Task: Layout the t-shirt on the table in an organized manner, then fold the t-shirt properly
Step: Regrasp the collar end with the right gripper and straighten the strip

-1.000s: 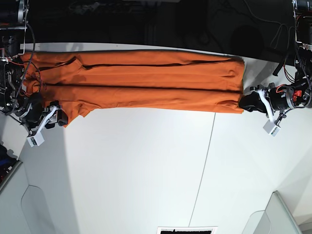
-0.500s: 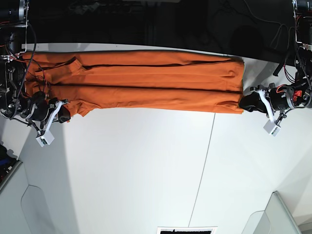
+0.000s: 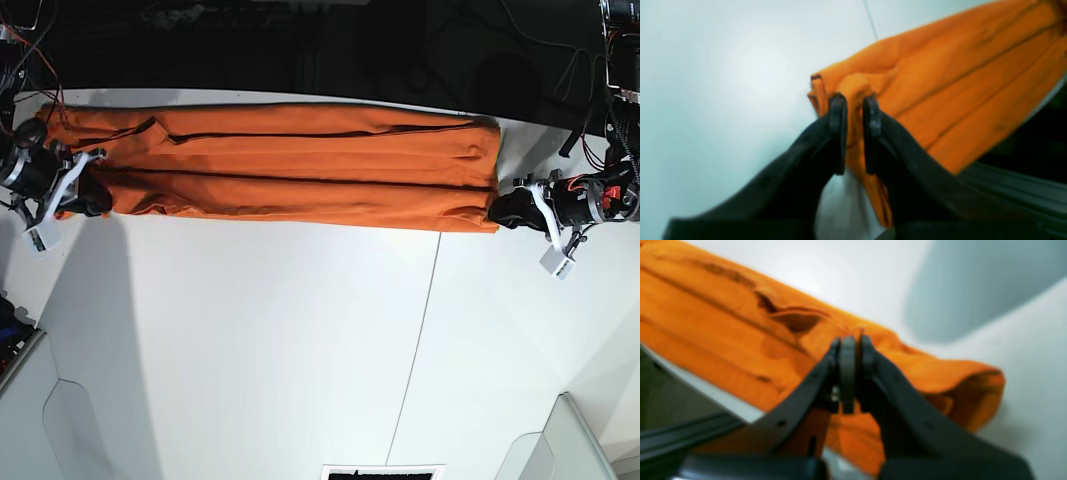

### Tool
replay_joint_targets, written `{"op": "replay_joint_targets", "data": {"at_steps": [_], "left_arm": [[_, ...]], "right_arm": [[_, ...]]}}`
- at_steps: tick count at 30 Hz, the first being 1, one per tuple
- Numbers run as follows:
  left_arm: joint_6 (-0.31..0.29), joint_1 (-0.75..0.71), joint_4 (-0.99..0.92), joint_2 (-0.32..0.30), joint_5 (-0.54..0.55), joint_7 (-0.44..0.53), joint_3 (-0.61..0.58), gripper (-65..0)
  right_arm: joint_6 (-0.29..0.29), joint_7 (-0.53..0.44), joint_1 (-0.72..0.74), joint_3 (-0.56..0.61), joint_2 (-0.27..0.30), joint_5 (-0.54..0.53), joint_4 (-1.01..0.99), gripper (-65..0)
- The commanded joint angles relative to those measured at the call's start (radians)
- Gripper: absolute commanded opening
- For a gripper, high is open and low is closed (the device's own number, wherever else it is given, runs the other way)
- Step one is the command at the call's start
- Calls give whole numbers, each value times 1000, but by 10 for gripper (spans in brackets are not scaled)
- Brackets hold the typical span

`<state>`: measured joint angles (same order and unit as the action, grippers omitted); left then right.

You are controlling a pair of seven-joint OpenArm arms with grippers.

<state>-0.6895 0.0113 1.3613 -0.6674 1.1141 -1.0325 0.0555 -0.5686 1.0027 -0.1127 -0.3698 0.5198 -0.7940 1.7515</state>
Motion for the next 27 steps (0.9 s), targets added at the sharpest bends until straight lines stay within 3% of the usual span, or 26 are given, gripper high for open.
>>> {"op": "replay_joint_targets", "data": {"at_steps": [1, 9, 10, 13, 15, 19, 27], "left_arm": [[-9, 17, 14, -23, 40, 3, 8, -537], [-9, 16, 14, -23, 58, -5, 8, -458], [-9, 17, 14, -23, 64, -5, 8, -458], [-9, 17, 14, -23, 84, -9, 8, -449], [-9, 17, 14, -23, 84, -10, 8, -409], [-9, 16, 14, -36, 113, -27, 11, -343], [-9, -17, 14, -87, 159, -46, 91, -343]], "right_arm": [[-5, -14, -22, -31, 20, -21, 38, -650], [-5, -19, -175, -108, 16, -22, 90, -650], [-5, -26, -179, -108, 14, -14, 90, -625], [0, -55, -179, -108, 11, 20, 89, -355], [16, -88, -178, -108, 11, 32, 89, -289], [15, -138, -176, -108, 11, 35, 90, -290], [15, -143, -176, -108, 11, 30, 91, -308]]}}
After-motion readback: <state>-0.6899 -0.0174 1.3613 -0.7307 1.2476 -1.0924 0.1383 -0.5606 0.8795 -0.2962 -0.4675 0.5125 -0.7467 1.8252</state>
